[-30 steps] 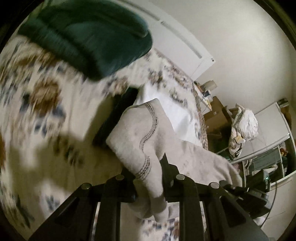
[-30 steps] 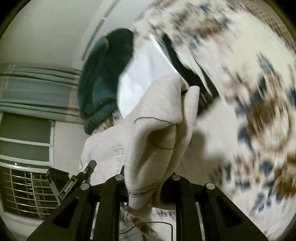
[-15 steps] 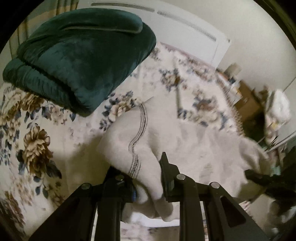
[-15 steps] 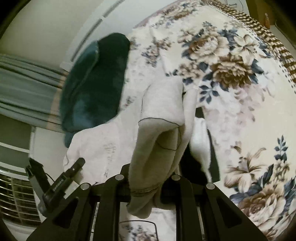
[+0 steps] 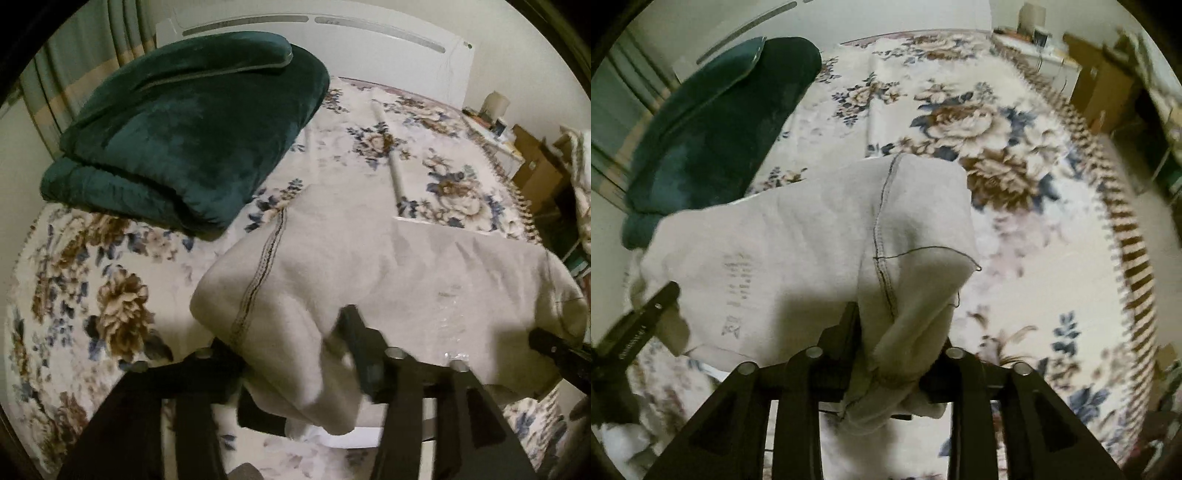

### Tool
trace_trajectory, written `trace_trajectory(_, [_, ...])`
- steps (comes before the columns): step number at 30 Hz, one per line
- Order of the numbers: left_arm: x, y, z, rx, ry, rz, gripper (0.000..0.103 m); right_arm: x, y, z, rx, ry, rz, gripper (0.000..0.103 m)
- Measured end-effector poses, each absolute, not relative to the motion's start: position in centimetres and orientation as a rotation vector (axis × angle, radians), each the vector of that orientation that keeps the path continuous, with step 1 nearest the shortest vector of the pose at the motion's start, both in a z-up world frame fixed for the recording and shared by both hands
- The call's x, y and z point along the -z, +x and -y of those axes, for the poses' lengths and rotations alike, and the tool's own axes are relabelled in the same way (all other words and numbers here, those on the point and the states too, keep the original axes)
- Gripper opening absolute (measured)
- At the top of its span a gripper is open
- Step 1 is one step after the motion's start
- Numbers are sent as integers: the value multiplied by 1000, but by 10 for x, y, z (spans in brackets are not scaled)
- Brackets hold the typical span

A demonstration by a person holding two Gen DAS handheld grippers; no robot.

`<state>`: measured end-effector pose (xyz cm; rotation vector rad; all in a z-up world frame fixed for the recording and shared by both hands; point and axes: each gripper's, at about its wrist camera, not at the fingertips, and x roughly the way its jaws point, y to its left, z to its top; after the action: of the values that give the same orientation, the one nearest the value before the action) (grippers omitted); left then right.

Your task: Fold small clothes

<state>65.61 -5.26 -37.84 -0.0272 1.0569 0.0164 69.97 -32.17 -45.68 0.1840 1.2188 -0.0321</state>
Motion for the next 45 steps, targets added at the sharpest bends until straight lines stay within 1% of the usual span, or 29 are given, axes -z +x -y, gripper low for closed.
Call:
trace_trajectory(1, [377,655,54,-30,-8,-1050,78,454,699,319,54,153,-1214,48])
trace_trajectory(2, [376,655,54,-35,0,-1043,87,451,697,316,74,122,-1203,52])
trace_trajectory(4, [370,651,56,-46,16,-1025,93,444,693,313,112,80,-1186,80])
trace_trajectory(5, [366,649,57,-52,24,-1014,94,440,690,311,134,53,-1173,84])
trace_trajectory(7, [358,644,59,-59,32,-993,95,432,683,308,164,11,-1148,100])
trace_trajectory(8, [354,641,59,-62,33,-983,96,428,679,306,187,-18,-1135,102])
trace_trajectory(11, [343,633,60,-63,39,-964,100,418,667,299,231,-82,-1107,103])
trace_trajectory(14, [328,622,62,-68,51,-942,102,404,653,297,270,-107,-1078,103])
trace_trajectory(22, [274,577,68,-67,61,-910,103,340,601,297,314,-88,-997,103])
trace_trajectory(33, [173,473,75,-14,50,-818,103,215,482,284,329,-56,-858,103])
trace_trajectory(45, [96,370,62,5,50,-762,103,88,340,256,287,-48,-710,103])
